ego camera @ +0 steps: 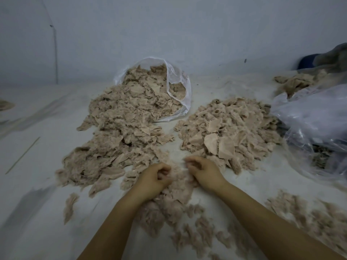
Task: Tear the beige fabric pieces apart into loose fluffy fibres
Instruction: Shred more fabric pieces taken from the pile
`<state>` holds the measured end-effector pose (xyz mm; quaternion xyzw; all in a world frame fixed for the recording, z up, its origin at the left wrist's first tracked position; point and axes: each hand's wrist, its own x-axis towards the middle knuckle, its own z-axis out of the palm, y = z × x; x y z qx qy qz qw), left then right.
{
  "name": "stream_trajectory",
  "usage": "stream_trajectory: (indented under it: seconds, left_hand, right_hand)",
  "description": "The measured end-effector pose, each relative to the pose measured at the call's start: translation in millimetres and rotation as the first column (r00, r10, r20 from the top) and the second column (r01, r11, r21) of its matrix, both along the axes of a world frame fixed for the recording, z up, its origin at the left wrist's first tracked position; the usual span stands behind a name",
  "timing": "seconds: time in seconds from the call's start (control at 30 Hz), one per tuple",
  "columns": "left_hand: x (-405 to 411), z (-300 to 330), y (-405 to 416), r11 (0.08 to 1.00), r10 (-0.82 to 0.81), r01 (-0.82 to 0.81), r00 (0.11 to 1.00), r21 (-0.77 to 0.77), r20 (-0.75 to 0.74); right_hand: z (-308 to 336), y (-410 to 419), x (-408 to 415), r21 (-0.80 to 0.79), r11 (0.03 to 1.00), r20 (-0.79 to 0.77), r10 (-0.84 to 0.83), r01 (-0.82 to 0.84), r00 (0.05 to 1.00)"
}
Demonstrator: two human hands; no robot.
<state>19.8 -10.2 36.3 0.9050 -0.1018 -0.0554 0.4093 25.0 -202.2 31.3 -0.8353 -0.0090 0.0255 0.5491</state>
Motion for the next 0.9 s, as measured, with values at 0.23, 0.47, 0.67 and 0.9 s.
stream_trajectory:
  seconds: [0.23,0.47,0.67,0.9]
  left_hand:
    - [1,1,-1,0.986,0.159,-0.158,0.987,-0.06,0.004]
    - [-1,14,-8,0.734,0.04,-0.241,0.948,-0.634,-0.315]
    - [-6,25,-18,0.688,-0.11,-0.164,0.939,-0.707,-0.325]
    - [-9,31,-27,0.807,0.008,-0.115,0.983,-0.579,-0.184]
  right_hand:
    - [4,35,5,-0.44,0.897,0.071,0.068,-0.03,0.995]
    - [13,24,-22,0.422,0.905,-0.094,0.112,-0.063,0.989]
    - [15,17,-26,0.491,0.87,-0.209,0.076,0.038,0.975]
    - [17,17,-38,0.463,0.886,-0.113,0.09,-0.028,0.99]
